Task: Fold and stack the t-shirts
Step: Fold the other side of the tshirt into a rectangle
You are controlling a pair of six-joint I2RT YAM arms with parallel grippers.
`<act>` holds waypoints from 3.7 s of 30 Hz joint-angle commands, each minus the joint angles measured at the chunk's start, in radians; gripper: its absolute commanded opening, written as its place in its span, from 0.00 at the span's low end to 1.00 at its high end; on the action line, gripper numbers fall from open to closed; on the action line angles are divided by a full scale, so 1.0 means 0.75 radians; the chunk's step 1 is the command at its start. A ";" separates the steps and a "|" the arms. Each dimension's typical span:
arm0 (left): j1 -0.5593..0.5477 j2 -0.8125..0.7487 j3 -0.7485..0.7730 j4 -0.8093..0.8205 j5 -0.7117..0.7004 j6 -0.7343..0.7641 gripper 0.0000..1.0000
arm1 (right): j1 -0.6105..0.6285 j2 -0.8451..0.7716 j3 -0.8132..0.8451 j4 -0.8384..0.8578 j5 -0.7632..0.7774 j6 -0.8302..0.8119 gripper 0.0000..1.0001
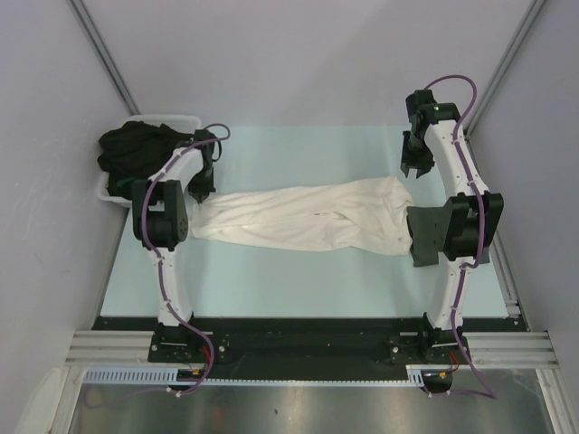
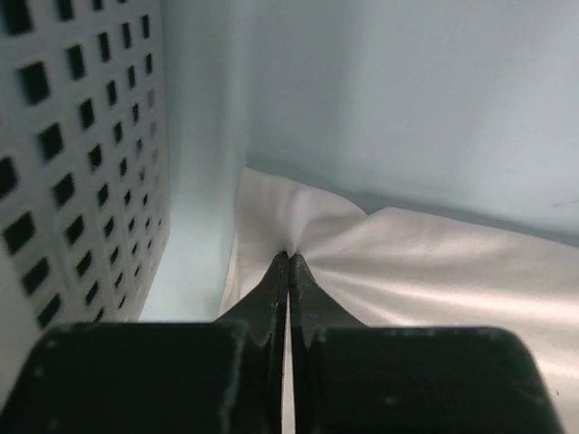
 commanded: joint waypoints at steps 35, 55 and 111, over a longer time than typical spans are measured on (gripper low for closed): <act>0.005 -0.125 0.194 -0.061 -0.060 -0.015 0.55 | 0.198 -0.008 -0.131 0.162 -0.058 0.058 0.38; -0.069 -0.575 -0.029 -0.106 0.138 -0.030 0.59 | 0.272 0.019 -0.497 0.465 -0.232 0.129 0.37; -0.135 -0.767 -0.098 -0.141 0.241 -0.030 0.63 | 0.540 -0.153 -0.782 0.305 -0.287 0.232 0.13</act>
